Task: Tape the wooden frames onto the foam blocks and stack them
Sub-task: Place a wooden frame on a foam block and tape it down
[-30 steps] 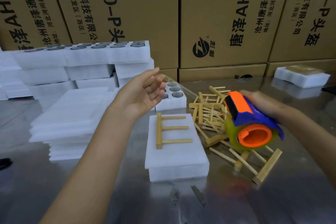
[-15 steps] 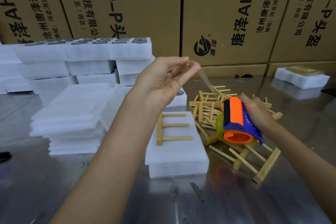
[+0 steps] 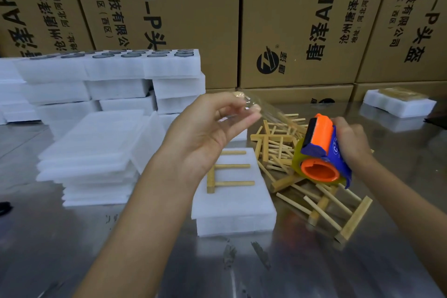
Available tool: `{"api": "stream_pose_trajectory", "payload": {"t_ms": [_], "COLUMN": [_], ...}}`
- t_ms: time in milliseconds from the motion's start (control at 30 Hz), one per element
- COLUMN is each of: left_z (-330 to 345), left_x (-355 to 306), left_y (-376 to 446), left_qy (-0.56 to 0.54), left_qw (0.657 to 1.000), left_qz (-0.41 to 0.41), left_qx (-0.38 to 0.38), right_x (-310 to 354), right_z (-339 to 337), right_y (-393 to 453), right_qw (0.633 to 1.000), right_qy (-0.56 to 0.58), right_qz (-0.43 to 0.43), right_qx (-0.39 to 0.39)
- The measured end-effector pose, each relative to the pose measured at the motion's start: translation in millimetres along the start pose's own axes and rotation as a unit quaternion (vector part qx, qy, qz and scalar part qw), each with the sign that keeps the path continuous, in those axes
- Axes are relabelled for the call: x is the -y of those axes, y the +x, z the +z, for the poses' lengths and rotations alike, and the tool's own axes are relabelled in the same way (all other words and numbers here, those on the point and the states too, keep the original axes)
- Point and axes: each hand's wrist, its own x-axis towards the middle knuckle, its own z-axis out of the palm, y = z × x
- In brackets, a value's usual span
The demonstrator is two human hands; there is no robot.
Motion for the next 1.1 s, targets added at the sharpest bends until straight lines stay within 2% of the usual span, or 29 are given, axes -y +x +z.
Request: {"api": "stream_pose_trajectory", "payload": {"t_ms": [167,267,367,467,667,767,833,900,1000,1067,1100], "left_z": [-31,-49,-68,-98,-142,-154,-159,-162,-164,-165,-166], "left_x": [-1,-1,-10,-32,-27,-14,-7,0,10,13,14], "left_y": [11,18,21,18,5,2,0,0,6,12,14], "left_qy": [0.062,0.12,0.151,0.157,0.234,0.235,0.242,0.296,0.391,0.476,0.538], "left_qw": [0.996,0.985,0.976,0.969,0.953,0.948,0.944,0.926,0.879,0.824,0.778], "left_qz": [0.007,0.033,0.06,0.081,0.027,0.007,0.0,-0.004,0.015,0.047,0.063], "left_qx": [-0.069,-0.116,-0.143,-0.175,-0.189,-0.215,-0.224,-0.236,-0.272,-0.303,-0.318], "right_x": [7,15,21,18,2,7,12,18,25,28,29], "right_z": [-9,-7,-9,-22,-40,-36,-33,-28,-17,-8,-4], "right_y": [0,-4,-3,3,10,12,16,18,23,26,28], "right_qw": [0.994,0.97,0.936,0.915,0.905,0.913,0.895,0.871,0.845,0.832,0.827], "right_qy": [-0.078,-0.191,-0.31,-0.369,-0.39,-0.38,-0.416,-0.46,-0.503,-0.522,-0.527], "right_qz": [-0.019,-0.08,-0.104,-0.104,-0.094,-0.08,-0.098,-0.119,-0.139,-0.143,-0.144], "right_qx": [0.076,0.131,0.135,0.124,0.138,0.125,0.124,0.12,0.119,0.126,0.131]}}
